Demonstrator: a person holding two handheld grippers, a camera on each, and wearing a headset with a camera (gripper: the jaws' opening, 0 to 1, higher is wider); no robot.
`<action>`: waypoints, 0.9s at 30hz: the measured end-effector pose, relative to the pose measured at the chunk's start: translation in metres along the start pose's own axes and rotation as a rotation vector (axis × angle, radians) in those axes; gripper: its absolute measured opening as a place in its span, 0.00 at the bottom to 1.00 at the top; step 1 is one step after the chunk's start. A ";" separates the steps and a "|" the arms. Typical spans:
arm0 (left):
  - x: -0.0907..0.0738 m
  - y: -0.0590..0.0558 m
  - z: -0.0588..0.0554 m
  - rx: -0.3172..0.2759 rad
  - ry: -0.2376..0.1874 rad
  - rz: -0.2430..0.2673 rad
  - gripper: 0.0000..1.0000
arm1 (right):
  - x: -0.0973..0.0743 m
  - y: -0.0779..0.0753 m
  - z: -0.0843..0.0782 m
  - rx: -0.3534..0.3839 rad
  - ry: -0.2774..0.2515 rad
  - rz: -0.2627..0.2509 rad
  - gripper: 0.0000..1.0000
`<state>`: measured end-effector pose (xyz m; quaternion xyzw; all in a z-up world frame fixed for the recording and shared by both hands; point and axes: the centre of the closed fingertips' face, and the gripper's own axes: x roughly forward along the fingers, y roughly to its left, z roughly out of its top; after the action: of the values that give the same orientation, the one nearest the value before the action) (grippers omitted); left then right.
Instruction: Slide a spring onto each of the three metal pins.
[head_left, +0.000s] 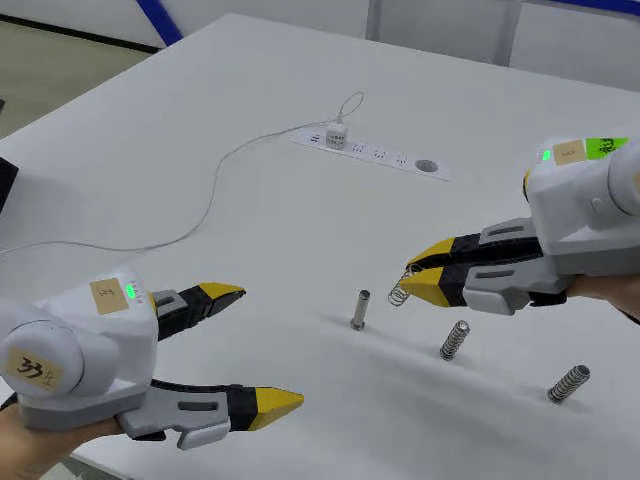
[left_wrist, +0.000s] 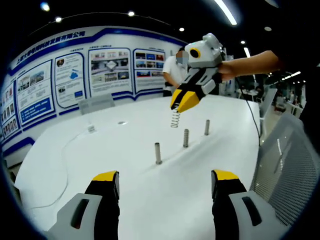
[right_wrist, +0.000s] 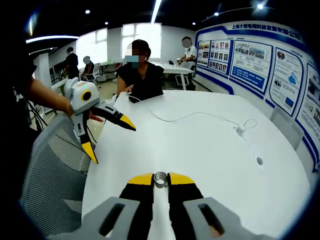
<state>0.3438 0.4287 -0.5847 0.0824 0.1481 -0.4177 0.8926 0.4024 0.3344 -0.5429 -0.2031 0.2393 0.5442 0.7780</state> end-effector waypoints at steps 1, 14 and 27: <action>0.000 0.000 0.001 -0.002 -0.003 0.002 0.79 | 0.001 -0.002 0.000 0.004 0.000 -0.001 0.11; 0.000 0.003 -0.007 -0.061 0.021 0.023 0.96 | 0.030 -0.025 -0.003 0.092 -0.004 -0.028 0.11; 0.005 -0.005 -0.007 -0.085 0.018 -0.008 1.00 | 0.051 -0.016 -0.011 0.055 0.062 0.002 0.11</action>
<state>0.3416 0.4240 -0.5932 0.0477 0.1739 -0.4141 0.8922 0.4308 0.3616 -0.5812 -0.1981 0.2782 0.5316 0.7751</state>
